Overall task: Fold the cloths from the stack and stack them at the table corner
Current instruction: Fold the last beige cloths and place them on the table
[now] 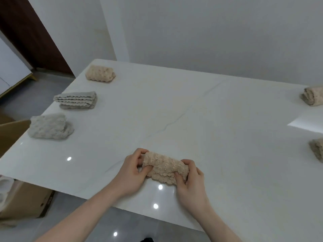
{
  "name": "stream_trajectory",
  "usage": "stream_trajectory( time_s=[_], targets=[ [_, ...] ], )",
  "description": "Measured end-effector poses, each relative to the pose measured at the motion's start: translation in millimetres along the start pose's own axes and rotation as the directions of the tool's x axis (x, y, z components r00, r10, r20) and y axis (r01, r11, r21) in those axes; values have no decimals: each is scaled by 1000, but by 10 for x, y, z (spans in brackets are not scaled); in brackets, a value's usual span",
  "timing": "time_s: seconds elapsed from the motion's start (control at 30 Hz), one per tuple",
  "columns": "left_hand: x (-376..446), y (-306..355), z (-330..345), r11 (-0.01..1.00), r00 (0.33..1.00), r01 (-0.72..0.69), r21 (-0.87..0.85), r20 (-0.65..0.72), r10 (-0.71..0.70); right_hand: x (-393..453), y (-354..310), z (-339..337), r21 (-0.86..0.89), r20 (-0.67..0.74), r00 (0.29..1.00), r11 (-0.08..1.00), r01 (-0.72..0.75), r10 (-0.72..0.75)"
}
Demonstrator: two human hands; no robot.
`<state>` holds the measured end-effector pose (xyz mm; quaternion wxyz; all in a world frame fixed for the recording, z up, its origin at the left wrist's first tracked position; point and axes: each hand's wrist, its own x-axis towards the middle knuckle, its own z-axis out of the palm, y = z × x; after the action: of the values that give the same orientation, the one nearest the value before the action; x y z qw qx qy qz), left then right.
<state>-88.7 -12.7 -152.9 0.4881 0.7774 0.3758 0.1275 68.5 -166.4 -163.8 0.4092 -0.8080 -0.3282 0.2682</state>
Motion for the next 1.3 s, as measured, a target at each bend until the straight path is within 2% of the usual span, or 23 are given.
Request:
stream_trajectory(
  time_s=[0.1, 0.2, 0.27, 0.4, 0.5, 0.67, 0.83, 1.0, 1.3],
  targets=[
    [-4, 209, -88, 984, 980, 179, 8, 84, -179, 66, -259, -153, -39, 108, 985, 990, -133, 137],
    [-94, 536, -239, 931, 914, 364, -1, 194, -357, -25, -716, -415, -105, 222, 936, 961, -254, 272],
    [-221, 767, -373, 899, 882, 437, -32, 213, -421, -228, -1019, -566, -92, 240, 922, 953, -289, 303],
    [-584, 1118, -590, 918, 911, 392, -57, 164, -378, -650, -1422, -755, -1, 210, 921, 942, -335, 328],
    [-833, 1213, -640, 909, 914, 389, -150, 188, -360, -845, -1509, -789, 74, 179, 921, 929, -363, 345],
    [-853, 1421, -662, 793, 865, 498, -350, 268, -425, -910, -1619, -885, 204, 168, 920, 901, -383, 353],
    [-820, 1584, -492, 770, 825, 557, -311, 309, -472, -981, -1608, -1102, 253, 154, 919, 885, -391, 362],
    [-788, 1797, -152, 840, 874, 474, -264, 259, -412, -1027, -1400, -1461, 255, 179, 910, 876, -410, 374],
    [-755, 2463, 1015, 850, 873, 475, -229, 245, -422, -1051, -551, -2627, 152, 187, 910, 904, -400, 371]
  ],
)
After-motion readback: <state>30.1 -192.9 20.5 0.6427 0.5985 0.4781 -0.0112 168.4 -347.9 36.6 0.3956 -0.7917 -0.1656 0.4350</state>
